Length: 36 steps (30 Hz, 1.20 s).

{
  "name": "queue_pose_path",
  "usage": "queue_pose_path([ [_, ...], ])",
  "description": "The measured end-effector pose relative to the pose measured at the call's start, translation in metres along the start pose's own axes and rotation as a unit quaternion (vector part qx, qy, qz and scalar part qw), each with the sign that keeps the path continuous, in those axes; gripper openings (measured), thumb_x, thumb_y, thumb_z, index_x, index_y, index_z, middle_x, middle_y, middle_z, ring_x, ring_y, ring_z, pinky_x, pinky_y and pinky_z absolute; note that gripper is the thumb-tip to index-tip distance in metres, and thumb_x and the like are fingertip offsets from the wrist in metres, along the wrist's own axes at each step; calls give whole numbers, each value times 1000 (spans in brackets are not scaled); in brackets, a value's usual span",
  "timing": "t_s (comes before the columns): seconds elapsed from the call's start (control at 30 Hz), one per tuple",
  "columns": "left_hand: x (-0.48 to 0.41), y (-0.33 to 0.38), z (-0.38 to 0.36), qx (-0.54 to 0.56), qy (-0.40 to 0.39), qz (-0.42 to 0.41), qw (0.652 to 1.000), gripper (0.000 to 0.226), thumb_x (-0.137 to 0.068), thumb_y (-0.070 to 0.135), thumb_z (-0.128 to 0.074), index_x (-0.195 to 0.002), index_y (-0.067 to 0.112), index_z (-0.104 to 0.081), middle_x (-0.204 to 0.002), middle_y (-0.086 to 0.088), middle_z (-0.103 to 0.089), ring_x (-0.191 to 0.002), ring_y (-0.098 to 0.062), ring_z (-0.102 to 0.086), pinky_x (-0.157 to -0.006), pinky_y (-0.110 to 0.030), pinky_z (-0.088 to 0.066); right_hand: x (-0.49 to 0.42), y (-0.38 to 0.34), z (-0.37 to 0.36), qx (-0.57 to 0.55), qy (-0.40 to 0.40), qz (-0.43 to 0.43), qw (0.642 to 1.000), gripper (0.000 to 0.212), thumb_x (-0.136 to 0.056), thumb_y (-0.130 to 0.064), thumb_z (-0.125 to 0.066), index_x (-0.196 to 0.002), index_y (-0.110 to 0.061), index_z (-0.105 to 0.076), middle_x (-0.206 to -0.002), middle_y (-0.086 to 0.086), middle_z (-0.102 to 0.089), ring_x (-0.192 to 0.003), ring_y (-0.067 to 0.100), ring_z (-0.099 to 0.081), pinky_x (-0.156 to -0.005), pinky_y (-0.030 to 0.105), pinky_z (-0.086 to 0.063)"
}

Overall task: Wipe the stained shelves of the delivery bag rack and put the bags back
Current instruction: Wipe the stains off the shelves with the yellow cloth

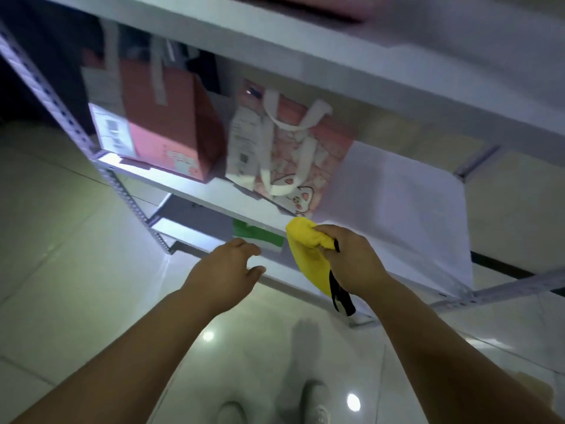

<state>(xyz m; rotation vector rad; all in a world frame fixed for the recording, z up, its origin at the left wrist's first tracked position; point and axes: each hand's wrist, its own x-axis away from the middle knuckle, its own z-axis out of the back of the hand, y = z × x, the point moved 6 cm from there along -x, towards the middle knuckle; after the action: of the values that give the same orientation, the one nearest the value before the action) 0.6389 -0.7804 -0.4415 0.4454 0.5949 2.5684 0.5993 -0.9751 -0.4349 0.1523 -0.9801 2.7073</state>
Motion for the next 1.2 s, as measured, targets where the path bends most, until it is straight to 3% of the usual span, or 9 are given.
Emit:
queue_pose_path([
  [0.17,31,-45,55,2,57,42,997,34,-89,38,-56,-121,26,-57,-127,6,-55,-102,-14,-58,-87,-28,-45,-5,-70,-12,-45,-16,55,997,45,-92,-6,-45,-131,-27,-52,-135,2,-53,-122,24,-49,-100,39,-41],
  [0.3,47,-76,82,6,79,83,993,33,-89,39,-55,-119,26,-58,-127,5,-56,-105,-14,-57,-89,-28,-44,-13,-106,-17,-72,-27,85,993,45,-91,-5,-47,-130,-28,-53,-133,1,-54,-119,20,-50,-94,28,-40],
  [0.53,47,-107,111,8,116,143,983,35,-89,40,-54,-121,25,-58,-122,5,-58,-104,-14,-57,-79,-22,-38,-40,-132,-31,-73,-63,99,990,43,-94,-9,-49,-135,-22,-48,-139,3,-48,-125,21,-46,-103,33,-37],
  [0.73,45,-139,126,26,144,190,971,36,-89,43,-53,-120,25,-58,-125,3,-58,-107,-16,-56,-80,-25,-40,-67,-145,-50,-56,-89,96,990,44,-94,-10,-50,-136,-23,-46,-141,3,-45,-127,21,-43,-102,28,-34],
  [0.83,47,-159,133,30,146,205,967,37,-89,43,-52,-122,26,-57,-126,4,-57,-106,-15,-55,-79,-24,-39,-77,-162,-63,-43,-98,101,989,45,-93,-9,-51,-135,-25,-48,-138,3,-47,-124,22,-45,-96,28,-35],
  [1.0,46,-206,152,44,146,216,964,37,-90,43,-52,-123,26,-55,-126,3,-56,-106,-15,-55,-77,-24,-38,-95,-197,-93,-42,-115,84,989,44,-94,-15,-52,-135,-27,-47,-140,1,-47,-125,20,-44,-99,30,-35],
  [1.2,38,-272,191,53,138,187,971,36,-90,42,-52,-122,27,-56,-124,3,-57,-104,-16,-55,-76,-24,-38,-113,-255,-132,-25,-79,58,995,43,-93,-16,-53,-134,-27,-48,-138,-1,-48,-123,20,-45,-101,34,-36],
])
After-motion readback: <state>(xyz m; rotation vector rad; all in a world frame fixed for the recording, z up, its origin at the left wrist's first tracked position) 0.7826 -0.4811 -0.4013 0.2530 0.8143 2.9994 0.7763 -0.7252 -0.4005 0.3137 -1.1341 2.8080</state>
